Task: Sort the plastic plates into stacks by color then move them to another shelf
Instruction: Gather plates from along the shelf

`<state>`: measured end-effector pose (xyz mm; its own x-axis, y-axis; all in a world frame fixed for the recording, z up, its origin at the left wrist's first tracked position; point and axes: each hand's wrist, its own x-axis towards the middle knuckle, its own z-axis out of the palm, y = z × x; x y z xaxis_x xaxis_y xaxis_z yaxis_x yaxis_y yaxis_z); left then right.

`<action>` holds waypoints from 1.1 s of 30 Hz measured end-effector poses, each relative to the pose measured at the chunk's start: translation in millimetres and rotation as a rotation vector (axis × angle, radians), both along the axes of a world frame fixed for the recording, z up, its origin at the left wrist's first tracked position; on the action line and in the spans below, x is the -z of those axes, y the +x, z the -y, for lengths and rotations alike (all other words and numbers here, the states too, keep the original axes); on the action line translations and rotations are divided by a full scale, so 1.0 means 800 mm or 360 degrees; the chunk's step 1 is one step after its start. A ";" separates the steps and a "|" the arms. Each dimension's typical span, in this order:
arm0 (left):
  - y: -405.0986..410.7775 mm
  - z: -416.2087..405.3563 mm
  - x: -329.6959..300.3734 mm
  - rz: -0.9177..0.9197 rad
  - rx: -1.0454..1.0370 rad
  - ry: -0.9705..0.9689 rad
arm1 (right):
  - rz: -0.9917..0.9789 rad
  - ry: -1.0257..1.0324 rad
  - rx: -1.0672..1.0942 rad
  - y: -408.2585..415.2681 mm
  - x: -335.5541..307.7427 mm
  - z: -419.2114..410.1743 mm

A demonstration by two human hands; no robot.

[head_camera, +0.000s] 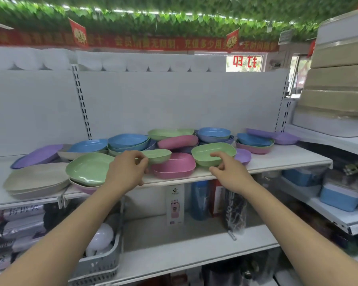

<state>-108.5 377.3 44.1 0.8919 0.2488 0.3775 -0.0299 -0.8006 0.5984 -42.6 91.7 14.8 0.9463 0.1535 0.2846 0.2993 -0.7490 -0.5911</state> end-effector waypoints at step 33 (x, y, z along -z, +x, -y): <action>-0.016 0.039 -0.045 0.0046 0.0179 -0.0760 | 0.0034 0.0771 -0.0139 0.002 -0.038 0.005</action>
<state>-121.3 345.9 79.9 0.9141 0.3027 0.2696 -0.1224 -0.4279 0.8955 -41.1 87.4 45.5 0.9288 0.0771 0.3624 0.3648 -0.3609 -0.8583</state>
